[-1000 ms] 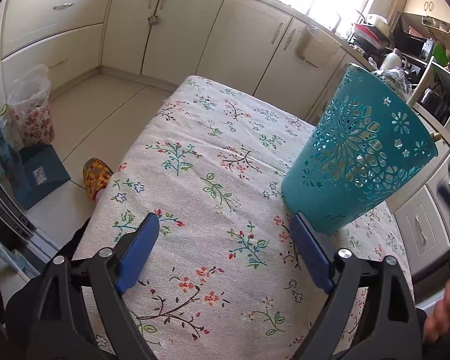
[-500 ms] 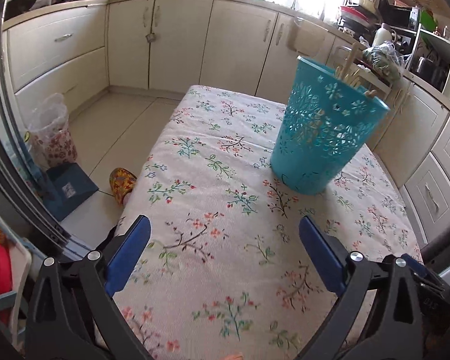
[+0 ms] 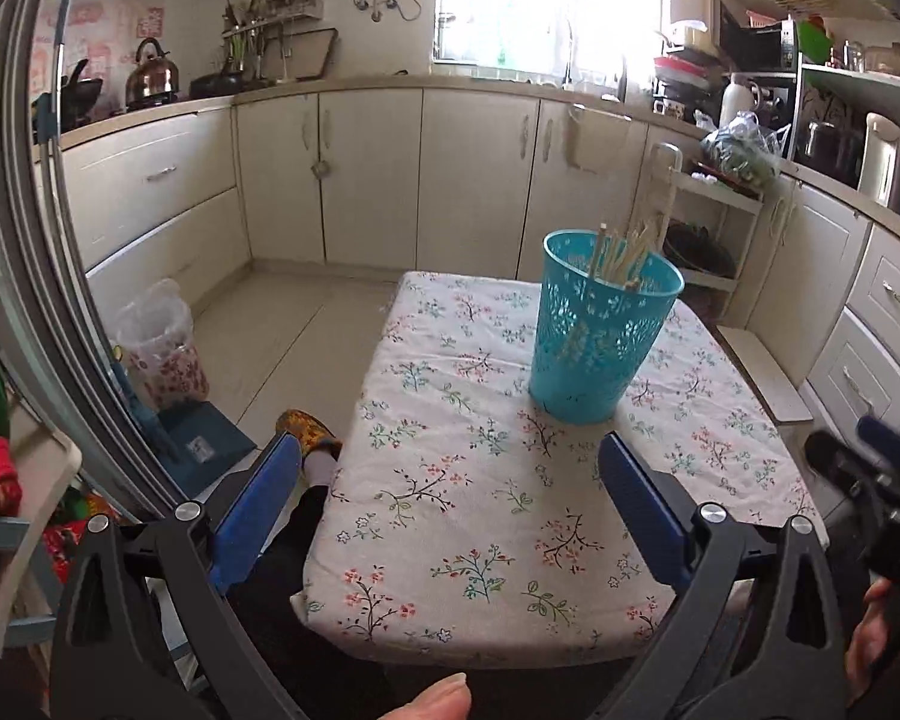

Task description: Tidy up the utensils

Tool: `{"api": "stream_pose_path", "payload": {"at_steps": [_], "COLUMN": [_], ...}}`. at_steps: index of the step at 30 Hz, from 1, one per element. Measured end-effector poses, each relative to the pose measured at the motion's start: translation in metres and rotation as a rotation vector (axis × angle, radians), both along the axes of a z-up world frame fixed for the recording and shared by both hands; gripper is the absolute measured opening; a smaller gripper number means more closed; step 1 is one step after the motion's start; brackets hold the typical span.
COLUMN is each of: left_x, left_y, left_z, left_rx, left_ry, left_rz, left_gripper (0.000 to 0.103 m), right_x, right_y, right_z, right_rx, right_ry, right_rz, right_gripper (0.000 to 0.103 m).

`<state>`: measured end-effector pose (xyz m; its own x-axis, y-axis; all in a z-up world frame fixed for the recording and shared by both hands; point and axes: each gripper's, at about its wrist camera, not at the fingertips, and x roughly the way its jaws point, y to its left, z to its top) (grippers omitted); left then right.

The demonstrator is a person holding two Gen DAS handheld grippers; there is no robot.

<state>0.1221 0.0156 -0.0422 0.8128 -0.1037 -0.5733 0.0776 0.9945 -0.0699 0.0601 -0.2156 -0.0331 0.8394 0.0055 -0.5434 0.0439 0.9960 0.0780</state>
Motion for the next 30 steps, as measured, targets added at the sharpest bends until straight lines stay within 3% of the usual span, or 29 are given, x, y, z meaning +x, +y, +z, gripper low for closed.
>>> {"api": "stream_pose_path", "payload": {"at_steps": [3,6,10,16,21,30], "left_x": [-0.004,-0.008,-0.021,-0.05,-0.066,-0.091], "left_y": [0.006,0.006,0.002,0.004,-0.003,-0.007], "left_z": [0.011,0.02,0.029,0.037,0.036,0.047], "left_rx": [-0.034,-0.011,0.046,0.024,0.043,0.044], "left_ry": [0.016,0.03,0.012,-0.002,0.016,-0.025], "left_rz": [0.004,0.019,0.018,0.0,-0.031,-0.032], "left_gripper": [0.096,0.096,0.096,0.096,0.096,0.096], "right_x": [-0.006,-0.008,-0.015,-0.04,-0.057,-0.076], "right_y": [0.004,0.007,0.013,0.021,0.014,0.015], "right_z": [0.019,0.028,0.022,-0.001,0.002,0.011], "right_rx": [-0.046,0.021,0.145,0.178,0.18,0.207], "right_ry": [-0.092,-0.068,0.045,0.168,0.173,0.149], "right_rz": [-0.018,0.018,0.096,0.081,0.048,0.042], "right_gripper": [0.096,0.096,0.096,0.096,0.096,0.096]}}
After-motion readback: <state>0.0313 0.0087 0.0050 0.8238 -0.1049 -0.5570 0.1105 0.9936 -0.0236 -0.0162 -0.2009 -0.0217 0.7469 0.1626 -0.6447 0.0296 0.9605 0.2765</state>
